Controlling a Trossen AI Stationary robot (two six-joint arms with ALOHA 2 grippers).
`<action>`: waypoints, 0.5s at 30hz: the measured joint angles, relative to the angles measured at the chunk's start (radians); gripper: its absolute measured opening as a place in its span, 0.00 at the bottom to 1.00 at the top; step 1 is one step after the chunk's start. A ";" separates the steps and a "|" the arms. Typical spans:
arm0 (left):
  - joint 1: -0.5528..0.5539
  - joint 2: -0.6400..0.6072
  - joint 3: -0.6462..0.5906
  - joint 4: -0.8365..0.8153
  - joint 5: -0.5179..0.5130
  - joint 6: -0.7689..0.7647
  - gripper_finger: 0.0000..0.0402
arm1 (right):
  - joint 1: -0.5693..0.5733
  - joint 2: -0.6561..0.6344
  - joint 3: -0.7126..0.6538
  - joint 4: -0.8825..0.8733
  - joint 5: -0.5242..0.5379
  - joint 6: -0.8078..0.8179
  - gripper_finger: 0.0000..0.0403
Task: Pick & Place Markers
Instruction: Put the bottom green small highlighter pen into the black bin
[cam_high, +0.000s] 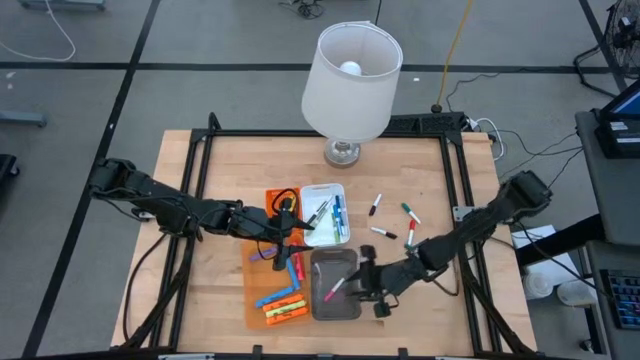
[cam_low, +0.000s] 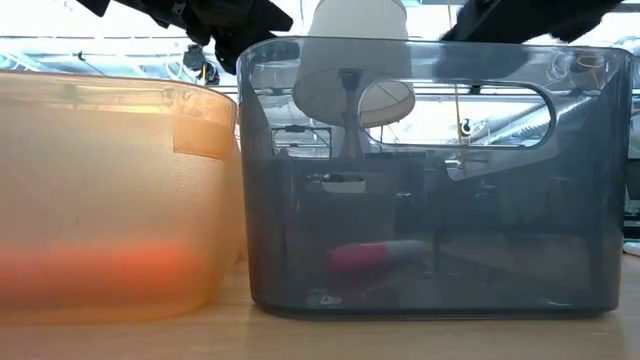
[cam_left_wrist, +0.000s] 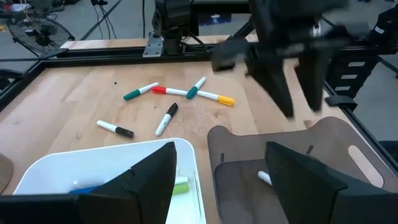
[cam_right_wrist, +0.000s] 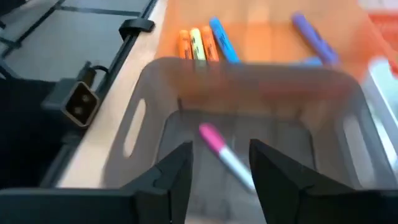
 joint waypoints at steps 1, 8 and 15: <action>0.000 0.000 0.000 -0.001 0.000 0.000 0.62 | 0.006 -0.030 0.000 -0.057 0.002 0.051 0.36; 0.000 0.000 0.000 -0.011 0.000 -0.001 0.62 | 0.091 -0.147 0.000 -0.607 0.181 0.459 0.33; 0.000 0.000 0.000 -0.011 0.000 -0.003 0.62 | 0.130 -0.146 -0.001 -0.995 0.211 0.835 0.33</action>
